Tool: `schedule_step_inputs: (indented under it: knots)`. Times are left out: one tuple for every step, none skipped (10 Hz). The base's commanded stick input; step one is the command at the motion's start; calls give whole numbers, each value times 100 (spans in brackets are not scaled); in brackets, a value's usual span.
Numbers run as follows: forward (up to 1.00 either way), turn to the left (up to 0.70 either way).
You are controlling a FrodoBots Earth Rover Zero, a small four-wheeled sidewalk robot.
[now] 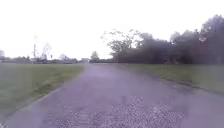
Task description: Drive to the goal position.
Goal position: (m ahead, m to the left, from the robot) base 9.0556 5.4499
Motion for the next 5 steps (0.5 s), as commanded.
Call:
schedule_step_inputs:
  knots:
    - [85,0]
    - [85,0]
    - [85,0]
    - [85,0]
    - [85,0]
